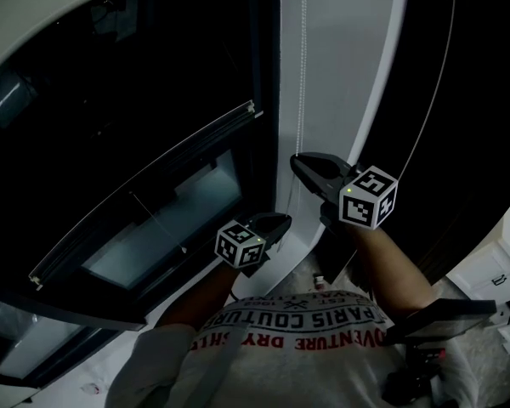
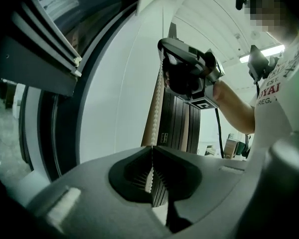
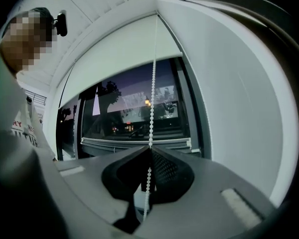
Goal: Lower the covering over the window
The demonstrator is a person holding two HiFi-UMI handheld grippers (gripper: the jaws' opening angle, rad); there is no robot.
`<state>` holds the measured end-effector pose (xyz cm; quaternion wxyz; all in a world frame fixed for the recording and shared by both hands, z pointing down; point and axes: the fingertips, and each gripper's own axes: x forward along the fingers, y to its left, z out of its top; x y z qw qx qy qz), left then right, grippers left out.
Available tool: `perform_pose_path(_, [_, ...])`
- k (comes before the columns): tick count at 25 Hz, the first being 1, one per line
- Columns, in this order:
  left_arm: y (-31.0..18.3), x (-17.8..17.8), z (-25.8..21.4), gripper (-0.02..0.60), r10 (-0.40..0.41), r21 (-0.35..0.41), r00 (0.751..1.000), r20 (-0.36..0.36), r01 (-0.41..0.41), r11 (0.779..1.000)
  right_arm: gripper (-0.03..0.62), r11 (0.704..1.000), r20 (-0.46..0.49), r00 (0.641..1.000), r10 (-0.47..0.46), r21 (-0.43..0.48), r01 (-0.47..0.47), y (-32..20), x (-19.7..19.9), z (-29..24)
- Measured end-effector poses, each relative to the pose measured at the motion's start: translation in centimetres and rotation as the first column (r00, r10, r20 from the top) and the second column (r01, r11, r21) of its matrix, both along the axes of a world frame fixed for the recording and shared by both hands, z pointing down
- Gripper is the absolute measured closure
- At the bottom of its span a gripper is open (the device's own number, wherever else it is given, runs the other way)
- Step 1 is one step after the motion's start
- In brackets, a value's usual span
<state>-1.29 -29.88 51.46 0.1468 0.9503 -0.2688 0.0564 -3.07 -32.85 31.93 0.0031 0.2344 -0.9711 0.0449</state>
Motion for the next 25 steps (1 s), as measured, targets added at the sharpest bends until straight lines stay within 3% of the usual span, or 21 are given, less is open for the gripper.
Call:
perform_pose_path(12, [2.8, -1.5, 11.3, 0.568, 0.015, -0.148, 0.98, 0.198, 0.015, 0.989, 0.586, 0.987, -0.132, 0.991, 0.008, -0.157, -0.029, 0.5, 0.0, 12.3])
perform_pose_path(25, [6.0, -2.2, 17.4, 0.568, 0.046, -0.283, 0.967, 0.249, 0.027, 0.959, 0.586, 0.962, -0.167, 0.986, -0.03, -0.274, -0.017, 1.9, -0.8, 19.9])
